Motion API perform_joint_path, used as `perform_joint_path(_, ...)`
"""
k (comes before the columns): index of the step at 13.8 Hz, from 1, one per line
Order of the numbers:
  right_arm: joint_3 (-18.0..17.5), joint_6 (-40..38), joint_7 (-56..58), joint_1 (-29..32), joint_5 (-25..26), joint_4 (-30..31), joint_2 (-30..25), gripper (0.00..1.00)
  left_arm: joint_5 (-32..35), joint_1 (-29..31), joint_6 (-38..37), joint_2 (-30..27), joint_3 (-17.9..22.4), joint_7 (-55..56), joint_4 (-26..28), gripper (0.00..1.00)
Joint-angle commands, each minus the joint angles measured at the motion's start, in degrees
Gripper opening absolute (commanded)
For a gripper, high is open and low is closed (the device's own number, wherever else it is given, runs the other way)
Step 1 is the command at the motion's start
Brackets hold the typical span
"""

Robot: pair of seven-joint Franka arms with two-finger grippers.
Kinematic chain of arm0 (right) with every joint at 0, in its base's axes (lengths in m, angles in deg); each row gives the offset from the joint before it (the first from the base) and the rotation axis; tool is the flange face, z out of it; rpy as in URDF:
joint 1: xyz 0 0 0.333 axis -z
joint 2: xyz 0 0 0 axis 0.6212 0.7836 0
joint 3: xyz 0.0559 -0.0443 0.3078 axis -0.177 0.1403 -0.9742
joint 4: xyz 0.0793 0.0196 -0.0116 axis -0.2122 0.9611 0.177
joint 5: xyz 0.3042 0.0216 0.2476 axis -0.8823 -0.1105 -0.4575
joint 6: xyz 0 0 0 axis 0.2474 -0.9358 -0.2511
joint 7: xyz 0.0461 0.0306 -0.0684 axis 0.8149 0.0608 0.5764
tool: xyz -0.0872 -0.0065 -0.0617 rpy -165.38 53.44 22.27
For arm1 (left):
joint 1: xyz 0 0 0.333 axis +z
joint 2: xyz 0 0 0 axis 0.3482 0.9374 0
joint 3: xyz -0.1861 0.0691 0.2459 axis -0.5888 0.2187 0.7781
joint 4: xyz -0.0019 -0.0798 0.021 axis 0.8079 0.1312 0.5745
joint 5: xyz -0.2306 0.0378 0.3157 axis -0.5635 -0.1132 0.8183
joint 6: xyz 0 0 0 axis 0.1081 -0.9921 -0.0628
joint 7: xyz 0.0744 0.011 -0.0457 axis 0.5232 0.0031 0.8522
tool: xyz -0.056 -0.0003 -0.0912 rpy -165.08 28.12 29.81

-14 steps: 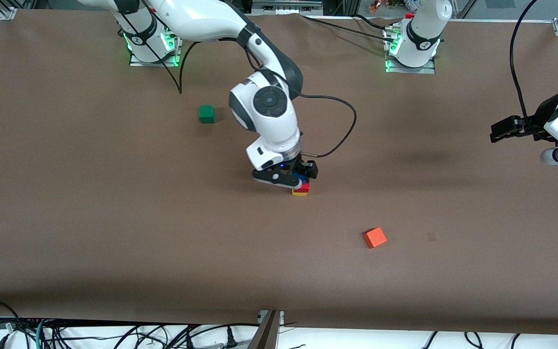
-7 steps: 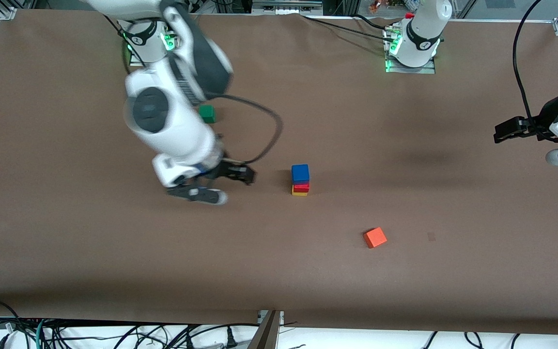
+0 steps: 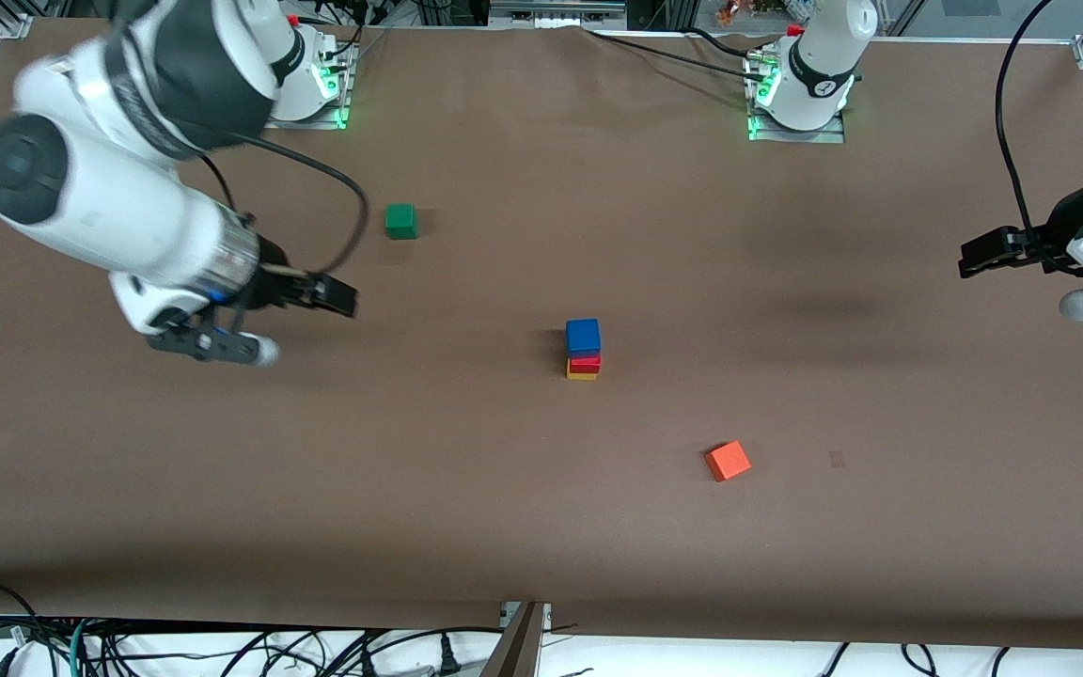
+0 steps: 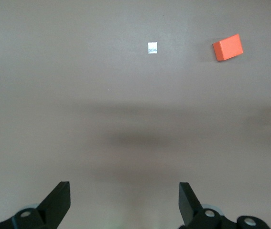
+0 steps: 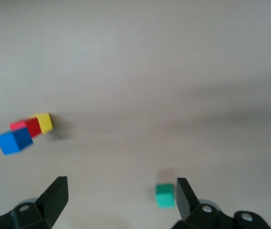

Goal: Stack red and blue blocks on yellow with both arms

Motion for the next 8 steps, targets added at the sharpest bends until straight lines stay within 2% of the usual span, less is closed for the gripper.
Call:
perform_joint_path(1, 1.66, -2.78, 2.75, -0.82, 4.27, 8.29, -9.1, 1.0, -0.86, 0.38, 0.75, -0.53, 0.09, -0.81, 0.64, 1.0)
perform_joint_path(3, 1.83, -5.59, 5.02, -0.82, 6.66, 8.56, -10.87, 1.0, -0.78, 0.46, 0.75, -0.53, 0.09, -0.98, 0.64, 1.0)
perform_joint_path(5, 1.48, -5.25, 7.92, 0.66, 8.85, 11.44, -13.93, 1.0, -0.95, 0.55, 0.75, -0.53, 0.27, -1.16, 0.64, 1.0)
perform_joint_path(6, 0.7, -4.9, 9.59, 2.76, 9.3, 13.29, -15.34, 1.0, -0.95, 0.64, 0.75, -0.53, 0.27, -1.16, 0.64, 1.0)
perform_joint_path(8, -3.16, -4.38, 12.41, 7.59, 10.96, 14.27, -15.62, 1.0, -0.95, 0.64, 0.75, -0.53, 0.27, -1.16, 0.64, 1.0)
